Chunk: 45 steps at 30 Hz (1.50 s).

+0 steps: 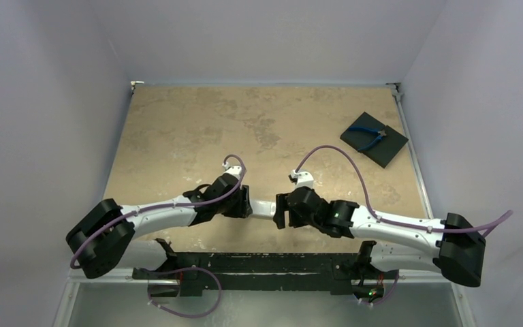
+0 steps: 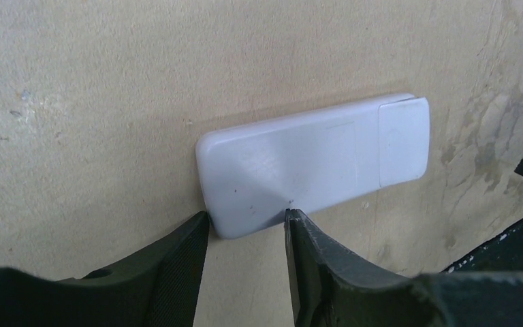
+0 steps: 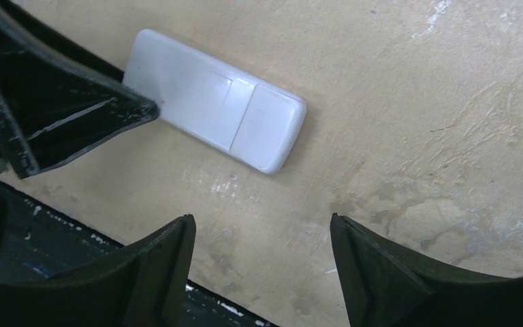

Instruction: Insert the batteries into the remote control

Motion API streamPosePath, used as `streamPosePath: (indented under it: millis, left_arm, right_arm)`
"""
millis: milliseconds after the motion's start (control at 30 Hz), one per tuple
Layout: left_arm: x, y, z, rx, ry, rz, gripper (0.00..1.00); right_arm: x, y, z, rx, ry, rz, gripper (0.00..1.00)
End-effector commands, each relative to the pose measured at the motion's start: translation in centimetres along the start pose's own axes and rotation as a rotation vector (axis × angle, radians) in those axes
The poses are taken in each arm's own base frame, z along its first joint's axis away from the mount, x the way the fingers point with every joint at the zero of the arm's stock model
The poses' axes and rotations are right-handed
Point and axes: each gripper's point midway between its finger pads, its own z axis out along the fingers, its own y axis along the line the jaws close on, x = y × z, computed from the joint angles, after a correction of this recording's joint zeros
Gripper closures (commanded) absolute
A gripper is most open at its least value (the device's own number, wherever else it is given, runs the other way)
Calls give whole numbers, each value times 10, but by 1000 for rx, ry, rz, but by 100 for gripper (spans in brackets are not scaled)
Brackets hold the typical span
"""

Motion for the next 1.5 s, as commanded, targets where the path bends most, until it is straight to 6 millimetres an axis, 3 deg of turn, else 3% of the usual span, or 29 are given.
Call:
streamPosePath:
  millis: [0, 367, 700, 1467]
  left_arm:
    - [1, -10, -8, 51, -10, -20, 56]
    - [-19, 8, -22, -96, -71, -10, 45]
    - [-34, -7, -13, -68, -69, 51, 43]
    - [-17, -7, 2, -36, -4, 80, 52]
  right_arm:
    - [-26, 3, 1, 50, -84, 49, 21]
    - [-46, 2, 9, 137, -135, 27, 26]
    - [-49, 0, 23, 198, -133, 43, 41]
    - [-45, -7, 41, 239, -118, 92, 56]
